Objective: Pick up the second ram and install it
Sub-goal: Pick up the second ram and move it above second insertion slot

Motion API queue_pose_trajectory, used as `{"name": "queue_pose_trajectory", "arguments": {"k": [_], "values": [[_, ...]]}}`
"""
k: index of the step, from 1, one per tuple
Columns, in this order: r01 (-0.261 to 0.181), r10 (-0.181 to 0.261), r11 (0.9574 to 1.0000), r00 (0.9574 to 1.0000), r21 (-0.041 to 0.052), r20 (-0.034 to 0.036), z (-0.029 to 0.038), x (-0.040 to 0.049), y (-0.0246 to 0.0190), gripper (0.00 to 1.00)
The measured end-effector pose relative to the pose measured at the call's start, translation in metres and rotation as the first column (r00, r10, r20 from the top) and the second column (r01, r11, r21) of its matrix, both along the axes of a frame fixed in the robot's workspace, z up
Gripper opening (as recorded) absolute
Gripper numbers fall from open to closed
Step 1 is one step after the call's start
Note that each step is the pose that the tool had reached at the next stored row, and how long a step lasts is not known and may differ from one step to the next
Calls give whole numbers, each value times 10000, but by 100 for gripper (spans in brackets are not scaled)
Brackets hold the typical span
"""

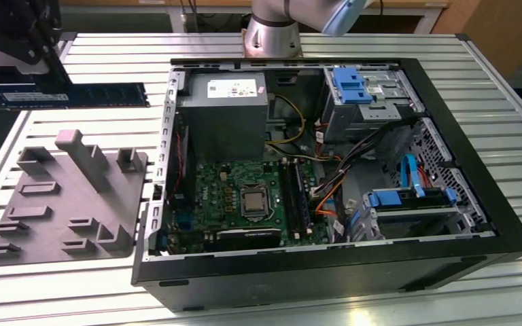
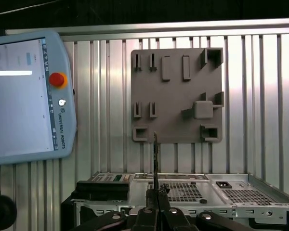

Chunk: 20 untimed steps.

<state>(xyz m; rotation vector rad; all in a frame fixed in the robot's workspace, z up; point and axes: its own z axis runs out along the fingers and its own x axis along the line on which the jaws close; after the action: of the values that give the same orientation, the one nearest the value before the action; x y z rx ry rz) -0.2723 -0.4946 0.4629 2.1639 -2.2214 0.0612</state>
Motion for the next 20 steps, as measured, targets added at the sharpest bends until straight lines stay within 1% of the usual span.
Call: {"name": "queue_pose_trajectory", "arguments": {"k": [9,20], "values": [[0,0,10000,10000,0,0,-29,151,0,12],[0,0,10000,10000,1,-1,-49,381,0,12]]}}
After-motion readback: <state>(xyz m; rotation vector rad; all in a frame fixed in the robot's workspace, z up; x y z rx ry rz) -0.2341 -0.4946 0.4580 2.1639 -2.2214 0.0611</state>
